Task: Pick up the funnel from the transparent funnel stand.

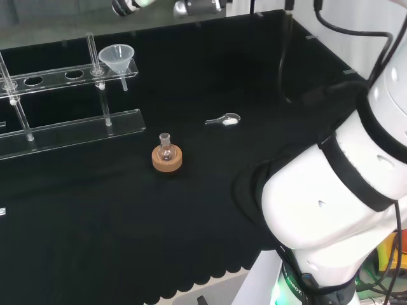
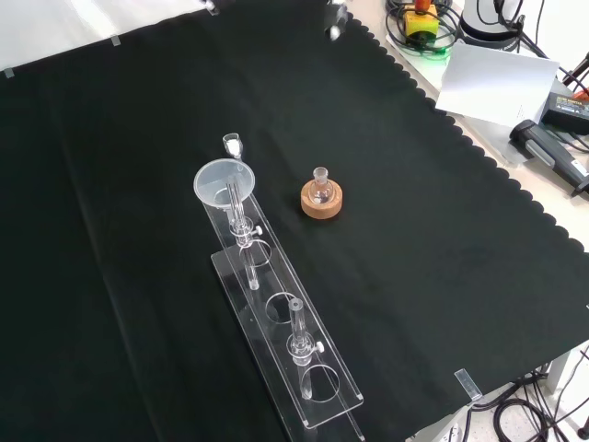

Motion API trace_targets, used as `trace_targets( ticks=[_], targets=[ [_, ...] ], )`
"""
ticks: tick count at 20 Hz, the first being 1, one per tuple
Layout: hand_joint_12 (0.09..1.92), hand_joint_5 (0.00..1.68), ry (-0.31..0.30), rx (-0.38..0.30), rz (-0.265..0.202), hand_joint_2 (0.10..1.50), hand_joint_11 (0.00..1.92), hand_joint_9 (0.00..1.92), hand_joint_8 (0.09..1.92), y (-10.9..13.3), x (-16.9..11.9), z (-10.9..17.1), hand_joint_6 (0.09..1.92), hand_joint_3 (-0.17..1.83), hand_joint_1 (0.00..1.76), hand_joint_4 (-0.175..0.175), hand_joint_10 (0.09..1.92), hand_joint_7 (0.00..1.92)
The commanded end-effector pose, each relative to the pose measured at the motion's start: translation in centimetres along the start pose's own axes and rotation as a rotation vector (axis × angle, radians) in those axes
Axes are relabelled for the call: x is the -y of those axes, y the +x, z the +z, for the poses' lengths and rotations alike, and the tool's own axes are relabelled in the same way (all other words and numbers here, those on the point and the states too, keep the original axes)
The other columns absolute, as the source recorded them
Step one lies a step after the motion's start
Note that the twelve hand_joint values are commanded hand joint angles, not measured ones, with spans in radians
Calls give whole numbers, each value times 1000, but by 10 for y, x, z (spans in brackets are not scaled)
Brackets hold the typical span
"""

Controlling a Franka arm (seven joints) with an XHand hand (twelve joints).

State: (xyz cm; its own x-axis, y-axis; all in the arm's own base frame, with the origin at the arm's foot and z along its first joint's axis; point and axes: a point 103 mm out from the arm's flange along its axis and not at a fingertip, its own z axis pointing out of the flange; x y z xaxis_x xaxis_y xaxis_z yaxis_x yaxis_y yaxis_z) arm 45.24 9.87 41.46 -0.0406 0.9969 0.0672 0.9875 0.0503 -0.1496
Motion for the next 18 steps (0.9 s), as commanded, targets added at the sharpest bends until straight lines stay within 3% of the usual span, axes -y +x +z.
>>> trace_targets(
  ticks=[1,8,18],
  targets=[
    [87,0,3,-3,35,660,0,0,87,29,-61,14,87,61,428,4,87,0],
    [87,0,5,0,76,666,0,0,87,40,-107,15,87,60,438,-6,87,0],
    [87,0,80,-8,12,670,0,0,87,12,-162,25,87,56,437,-33,87,0]
  ],
)
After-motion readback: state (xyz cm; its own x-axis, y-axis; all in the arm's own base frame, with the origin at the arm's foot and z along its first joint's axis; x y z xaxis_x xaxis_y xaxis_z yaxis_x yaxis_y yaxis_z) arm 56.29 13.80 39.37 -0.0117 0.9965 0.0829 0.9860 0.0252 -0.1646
